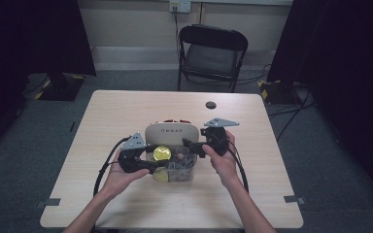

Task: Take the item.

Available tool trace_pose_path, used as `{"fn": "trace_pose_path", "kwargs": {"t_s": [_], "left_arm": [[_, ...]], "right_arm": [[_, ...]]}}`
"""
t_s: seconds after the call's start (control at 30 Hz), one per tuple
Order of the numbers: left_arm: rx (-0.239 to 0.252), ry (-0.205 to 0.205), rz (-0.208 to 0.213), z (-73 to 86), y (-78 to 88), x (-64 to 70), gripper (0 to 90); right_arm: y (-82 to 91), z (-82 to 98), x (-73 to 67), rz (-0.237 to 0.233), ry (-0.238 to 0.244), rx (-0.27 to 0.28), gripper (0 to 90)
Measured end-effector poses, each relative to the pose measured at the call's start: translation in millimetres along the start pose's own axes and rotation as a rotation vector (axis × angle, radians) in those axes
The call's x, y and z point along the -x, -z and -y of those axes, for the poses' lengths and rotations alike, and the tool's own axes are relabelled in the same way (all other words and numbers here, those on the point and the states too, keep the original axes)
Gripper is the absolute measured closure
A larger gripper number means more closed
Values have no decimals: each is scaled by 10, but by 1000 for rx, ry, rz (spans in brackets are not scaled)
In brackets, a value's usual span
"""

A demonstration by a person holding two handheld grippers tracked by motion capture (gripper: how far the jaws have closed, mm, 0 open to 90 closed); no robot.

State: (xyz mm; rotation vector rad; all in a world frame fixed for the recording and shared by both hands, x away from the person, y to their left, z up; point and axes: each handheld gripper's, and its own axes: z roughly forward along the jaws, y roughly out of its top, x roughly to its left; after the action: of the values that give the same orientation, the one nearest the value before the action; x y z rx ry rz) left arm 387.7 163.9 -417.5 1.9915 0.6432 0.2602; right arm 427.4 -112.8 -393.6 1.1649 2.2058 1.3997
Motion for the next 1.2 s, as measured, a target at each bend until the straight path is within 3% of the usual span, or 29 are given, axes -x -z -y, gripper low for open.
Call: {"fn": "trace_pose_path", "kwargs": {"t_s": [0.3, 0.4, 0.47, 0.7, 0.93, 1.2], "left_arm": [[-19, -8, 4, 6, -67, 24, 319], [-13, 9, 15, 1, -63, 36, 318], [-30, -8, 9, -1, -67, 49, 340], [-20, -15, 8, 6, -91, 55, 373], [-8, 4, 23, 11, -83, 48, 376], [12, 12, 16, -23, 0, 81, 376]], "right_arm": [[-1, -11, -1, 1, 1, 1, 146], [3, -19, 1, -1, 1, 4, 146], [6, -20, 4, -2, -1, 6, 147], [12, -20, 3, -1, -1, 7, 149], [25, -26, 12, -1, -4, 11, 149], [29, -35, 14, 0, -7, 16, 146]]}}
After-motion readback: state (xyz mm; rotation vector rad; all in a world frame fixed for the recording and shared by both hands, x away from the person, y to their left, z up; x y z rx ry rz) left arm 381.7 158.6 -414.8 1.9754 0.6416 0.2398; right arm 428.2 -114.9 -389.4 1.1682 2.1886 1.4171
